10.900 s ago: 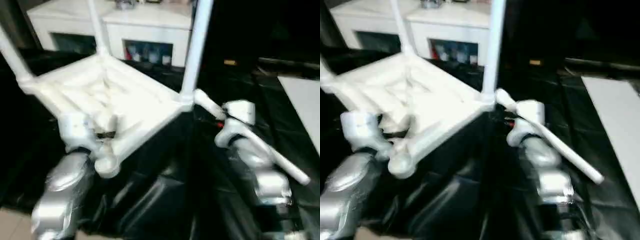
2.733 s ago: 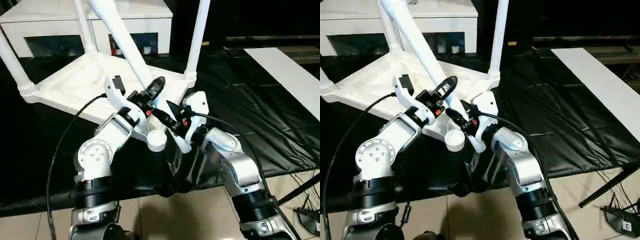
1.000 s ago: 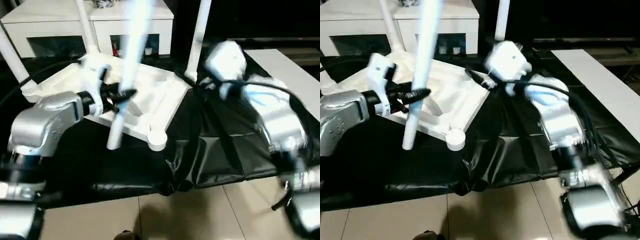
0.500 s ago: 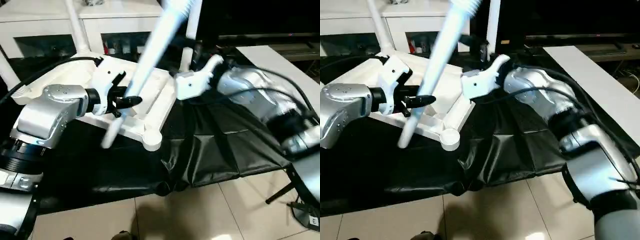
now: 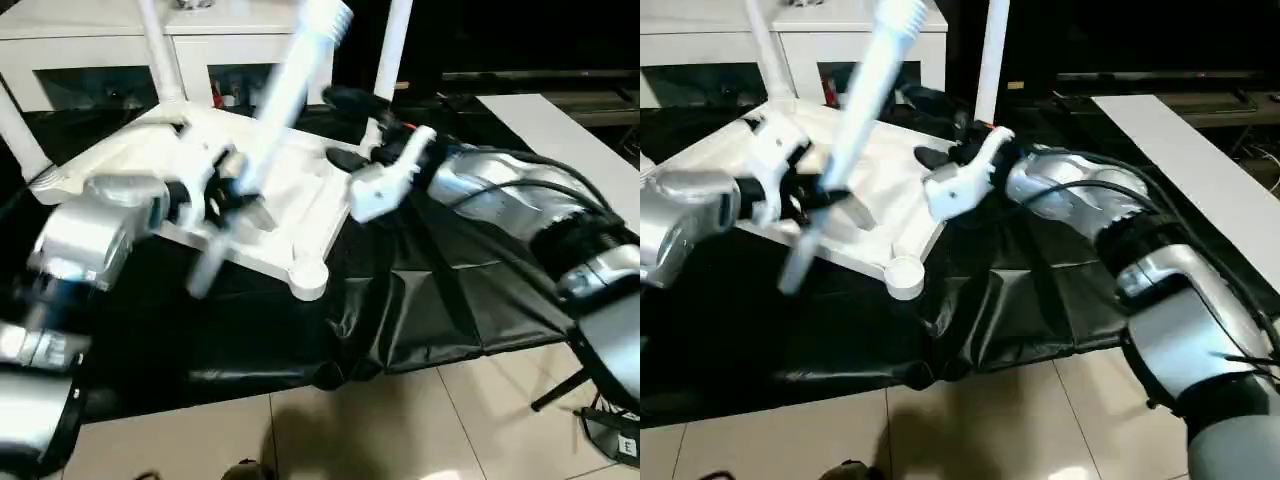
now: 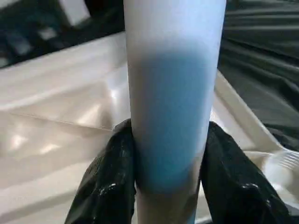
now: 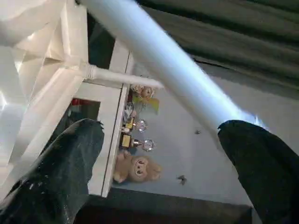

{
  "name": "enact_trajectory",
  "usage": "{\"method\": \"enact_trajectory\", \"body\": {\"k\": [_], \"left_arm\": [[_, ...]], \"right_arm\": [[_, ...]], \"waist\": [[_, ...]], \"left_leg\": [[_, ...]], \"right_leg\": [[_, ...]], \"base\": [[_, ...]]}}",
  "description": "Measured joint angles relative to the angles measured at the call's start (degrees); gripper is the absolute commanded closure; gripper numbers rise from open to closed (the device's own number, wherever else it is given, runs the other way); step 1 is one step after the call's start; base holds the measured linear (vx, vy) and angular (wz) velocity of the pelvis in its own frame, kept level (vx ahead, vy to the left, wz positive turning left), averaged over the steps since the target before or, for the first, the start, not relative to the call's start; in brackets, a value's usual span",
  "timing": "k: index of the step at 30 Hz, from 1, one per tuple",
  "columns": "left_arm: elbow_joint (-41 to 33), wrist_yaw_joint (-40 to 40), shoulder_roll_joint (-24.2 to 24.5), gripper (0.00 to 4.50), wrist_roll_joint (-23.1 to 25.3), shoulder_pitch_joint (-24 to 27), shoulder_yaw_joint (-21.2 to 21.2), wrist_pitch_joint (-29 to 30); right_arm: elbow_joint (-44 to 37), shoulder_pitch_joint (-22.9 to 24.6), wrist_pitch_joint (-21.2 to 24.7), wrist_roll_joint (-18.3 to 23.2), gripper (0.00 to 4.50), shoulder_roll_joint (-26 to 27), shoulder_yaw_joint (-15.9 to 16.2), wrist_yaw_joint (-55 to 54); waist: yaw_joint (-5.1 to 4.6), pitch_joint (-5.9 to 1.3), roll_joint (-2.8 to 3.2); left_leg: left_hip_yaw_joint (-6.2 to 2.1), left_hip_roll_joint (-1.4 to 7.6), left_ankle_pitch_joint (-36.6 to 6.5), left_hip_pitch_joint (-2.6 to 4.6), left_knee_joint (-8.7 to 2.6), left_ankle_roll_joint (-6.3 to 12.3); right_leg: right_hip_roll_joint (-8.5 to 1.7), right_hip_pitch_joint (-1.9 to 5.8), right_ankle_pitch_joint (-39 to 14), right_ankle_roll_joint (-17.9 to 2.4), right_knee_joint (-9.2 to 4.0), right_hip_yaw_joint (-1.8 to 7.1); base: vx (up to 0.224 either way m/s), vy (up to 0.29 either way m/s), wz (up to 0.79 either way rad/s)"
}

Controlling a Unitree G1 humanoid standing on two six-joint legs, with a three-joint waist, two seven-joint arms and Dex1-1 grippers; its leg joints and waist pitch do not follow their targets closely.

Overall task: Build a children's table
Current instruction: Move to table

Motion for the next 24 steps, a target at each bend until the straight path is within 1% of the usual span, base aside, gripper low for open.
{"method": "enact_trajectory", "body": {"k": [2, 4, 5, 8, 9, 11, 14, 16, 19, 22, 23, 24], "left_arm": [[0.8, -0.3, 0.3, 2.83, 0.8, 0.0, -0.3, -0.1], [1.8, -1.5, 0.2, 2.83, 1.7, -0.2, -1.3, -0.1], [2.0, -1.8, 0.1, 2.83, 1.8, -0.3, -1.6, -0.1], [2.0, -2.8, -0.7, 2.83, 1.8, -0.8, -2.2, -0.1], [1.9, -3.2, -0.9, 2.83, 1.8, -0.8, -2.5, -0.1], [1.7, -4.8, -1.7, 2.83, 2.1, -1.2, -4.0, 0.0], [1.1, -6.6, -3.1, 2.83, 2.5, -2.0, -6.2, 0.0], [1.2, -7.7, -2.4, 2.83, 3.9, -2.4, -7.0, 0.0], [1.2, -9.3, -1.8, 2.83, 5.2, -3.1, -8.6, -0.1], [1.2, -10.0, -1.0, 2.83, 6.6, -3.6, -9.5, 0.0], [1.2, -10.1, -0.5, 2.83, 7.2, -4.0, -10.0, 0.0], [1.2, -10.1, -0.3, 2.83, 7.6, -4.2, -10.0, 0.0]], "right_arm": [[0.0, 0.0, -1.1, -0.7, 0.0, -0.5, 0.0, -1.5], [-0.3, -0.1, -4.3, -0.7, 0.0, -1.0, -0.2, -2.6], [-0.5, -0.2, -5.1, -0.7, 0.0, -1.0, -0.3, -2.8], [-0.4, -0.8, -5.1, -1.1, 0.0, -0.8, -0.2, -3.2], [0.1, -1.1, -4.6, -1.8, 0.0, -0.5, 0.1, -3.5], [3.5, -3.6, -2.2, -3.8, 0.0, 1.5, 2.0, -3.3], [6.7, -6.5, 1.1, -5.5, 0.0, 4.6, 3.4, -2.7], [9.2, -7.4, 2.7, -5.9, 0.0, 5.7, 4.1, -1.1], [12.5, -7.6, 5.4, -7.1, 0.0, 7.3, 5.1, 0.7], [13.7, -7.8, 6.8, -7.9, 0.0, 8.3, 6.1, 1.4], [14.2, -8.1, 6.9, -7.9, 0.3, 8.5, 6.2, 2.1], [14.6, -8.4, 7.1, -7.8, 0.37, 8.7, 6.2, 2.4]], "waist": [[-0.05, 0.0, 0.0], [-0.04, 0.0, 0.0], [-0.04, 0.0, 0.0], [0.07, 0.01, 0.0], [0.02, 0.01, 0.0], [-0.15, 0.05, 0.08], [-0.24, 0.05, 0.08], [-0.35, 0.05, 0.08], [-0.25, 0.08, 0.12], [-0.25, 0.09, 0.12], [-0.26, 0.09, 0.12], [-0.26, 0.09, 0.12]], "left_leg": [[0.0, 0.01, 0.0, 0.0, -0.01, 0.0], [0.0, 0.01, 0.0, 0.01, -0.01, 0.0], [0.0, 0.01, 0.0, 0.01, -0.01, 0.01], [0.0, 0.01, 0.0, 0.0, 0.03, 0.03], [0.0, 0.01, 0.0, 0.0, 0.05, 0.03], [0.0, 0.01, 0.0, 0.01, 0.08, 0.03], [-0.01, 0.01, 0.0, 0.02, 0.08, 0.03], [-0.01, 0.01, 0.0, 0.03, 0.08, 0.02], [-0.01, 0.01, 0.0, -0.01, 0.08, 0.03], [-0.01, 0.01, 0.0, -0.03, 0.07, 0.04], [-0.01, 0.02, 0.0, -0.03, 0.07, 0.04], [-0.01, 0.02, 0.0, -0.03, 0.06, 0.04]], "right_leg": [[0.02, -0.01, 0.0, 0.0, 0.0, -0.01], [0.02, -0.02, 0.0, 0.0, 0.01, 0.0], [0.02, -0.02, 0.0, 0.0, 0.01, 0.0], [0.02, -0.01, 0.0, 0.0, 0.0, 0.01], [0.02, -0.01, 0.0, 0.0, 0.02, 0.02], [0.02, -0.01, 0.1, 0.0, 0.04, 0.03], [0.02, -0.01, 0.1, -0.1, 0.05, 0.02], [0.02, 0.0, 0.1, -0.1, 0.05, 0.04], [0.02, -0.01, 0.1, -0.1, 0.02, 0.04], [0.02, -0.02, 0.1, -0.1, 0.02, 0.02], [0.02, -0.03, 0.1, -0.1, 0.02, 0.01], [0.02, -0.03, 0.1, -0.1, 0.02, 0.02]], "base": [[0.0, 0.0, 0.0], [0.0, 0.0, 0.0], [0.0, 0.0, 0.0], [0.0, 0.0, 0.0], [0.0, 0.0, 0.0], [0.0, 0.0, 0.0], [0.0, 0.0, 0.0], [0.0, 0.0, 0.0], [0.0, 0.0, 0.0], [0.0, 0.0, 0.0], [0.0, 0.0, 0.0], [0.0, 0.0, 0.0]]}}
